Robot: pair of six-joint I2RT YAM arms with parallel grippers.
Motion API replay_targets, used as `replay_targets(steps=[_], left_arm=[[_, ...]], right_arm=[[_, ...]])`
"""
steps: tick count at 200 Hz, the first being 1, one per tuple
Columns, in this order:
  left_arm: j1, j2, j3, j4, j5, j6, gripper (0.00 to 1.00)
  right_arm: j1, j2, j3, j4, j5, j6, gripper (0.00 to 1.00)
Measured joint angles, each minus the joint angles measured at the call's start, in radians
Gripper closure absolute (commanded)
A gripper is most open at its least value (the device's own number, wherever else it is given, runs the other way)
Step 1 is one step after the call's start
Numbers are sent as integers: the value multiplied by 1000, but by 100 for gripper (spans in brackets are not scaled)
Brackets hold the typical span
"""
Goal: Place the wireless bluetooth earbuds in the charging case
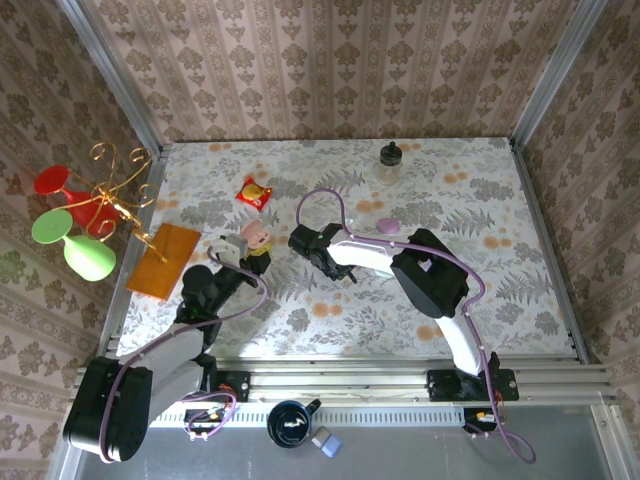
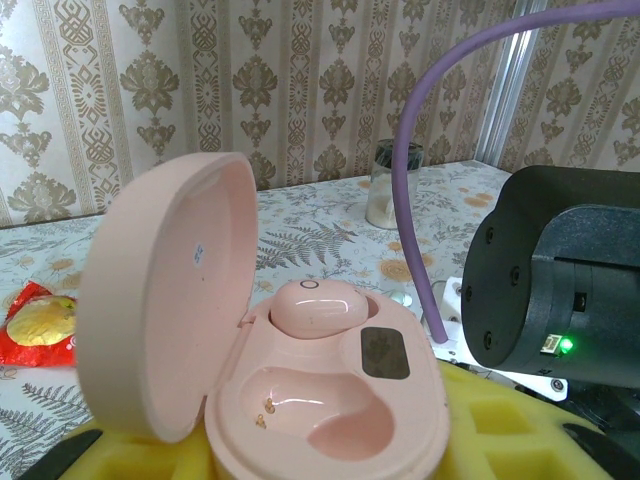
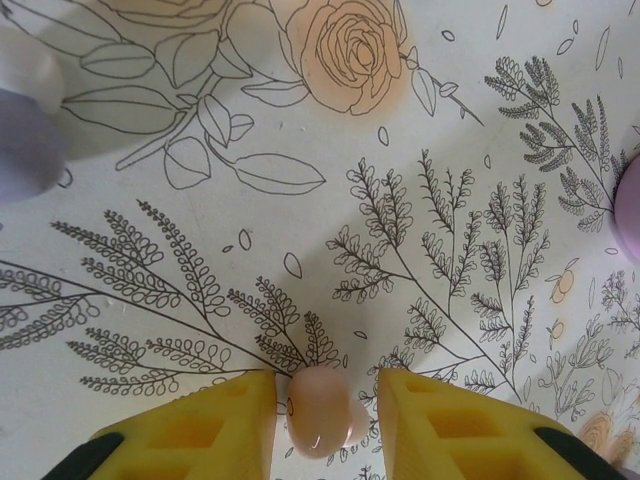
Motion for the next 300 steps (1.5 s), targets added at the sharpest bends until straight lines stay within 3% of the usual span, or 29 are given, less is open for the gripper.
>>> replay_targets(steps=[61,132,188,248,300], left_arm=[[0,0,0,0,0,0,67],[0,27,-1,8,27,8,66],[-42,140,-2,78,103,63,67],[-136,344,32,240,122,132,68],[-249,423,101,288,128,225,68]], right_arm=[[0,0,0,-16,5,4,80],[-13,-41,-48,31,-18,20,82],[-100,-356,-256,183,-245,58,83],[-183,-649,-431,356,-589,129,83],[-199,-736,-457,520,-850,185,82]])
